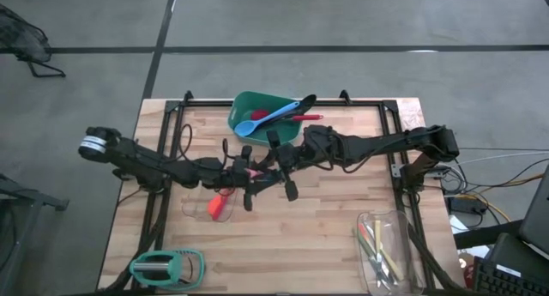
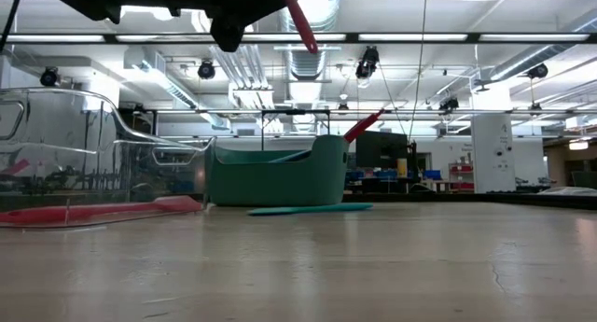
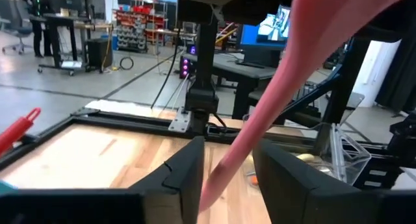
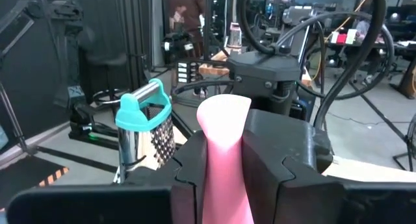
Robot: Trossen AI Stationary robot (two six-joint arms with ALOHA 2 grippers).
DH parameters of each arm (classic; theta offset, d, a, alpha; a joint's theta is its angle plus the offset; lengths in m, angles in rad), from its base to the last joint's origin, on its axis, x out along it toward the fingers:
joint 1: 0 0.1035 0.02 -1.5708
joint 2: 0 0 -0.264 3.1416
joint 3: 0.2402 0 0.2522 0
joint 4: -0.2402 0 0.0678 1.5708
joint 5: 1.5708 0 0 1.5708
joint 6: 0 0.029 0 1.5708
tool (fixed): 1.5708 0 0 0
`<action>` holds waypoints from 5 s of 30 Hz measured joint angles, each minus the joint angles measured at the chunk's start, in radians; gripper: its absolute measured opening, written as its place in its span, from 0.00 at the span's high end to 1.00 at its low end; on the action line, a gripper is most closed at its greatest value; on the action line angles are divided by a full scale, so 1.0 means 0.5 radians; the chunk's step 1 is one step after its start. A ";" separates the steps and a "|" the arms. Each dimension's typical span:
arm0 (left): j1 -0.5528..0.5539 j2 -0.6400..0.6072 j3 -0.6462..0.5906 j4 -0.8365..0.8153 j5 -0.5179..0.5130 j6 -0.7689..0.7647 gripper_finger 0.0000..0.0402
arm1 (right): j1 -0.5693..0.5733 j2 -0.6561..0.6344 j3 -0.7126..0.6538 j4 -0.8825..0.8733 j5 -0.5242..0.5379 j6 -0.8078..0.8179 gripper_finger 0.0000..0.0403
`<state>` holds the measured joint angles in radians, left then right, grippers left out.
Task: Pick & Place Kitchen Items
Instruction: Put the pink spatula into the left transparent bin, then put the blue spatula into the left transparent bin
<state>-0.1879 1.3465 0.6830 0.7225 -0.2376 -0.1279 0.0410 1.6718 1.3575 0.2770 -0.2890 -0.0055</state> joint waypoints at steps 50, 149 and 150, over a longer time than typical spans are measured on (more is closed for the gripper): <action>-0.037 -1.137 -0.177 -2.966 0.212 -2.071 0.89 | -0.026 0.274 -0.117 -0.383 0.294 -0.414 0.21; -0.131 -0.740 -0.559 -0.226 -0.046 -0.049 0.63 | -0.209 0.067 0.030 -0.508 -0.410 -0.190 0.95; -0.131 -0.714 -0.560 -0.218 -0.055 -0.042 0.63 | -0.195 0.067 0.029 -0.417 -0.416 -0.163 0.95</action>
<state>-0.2535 0.9895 0.4031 0.6134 -0.2651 -0.1489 -0.0567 1.7054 1.3720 0.0684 -0.4971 -0.0870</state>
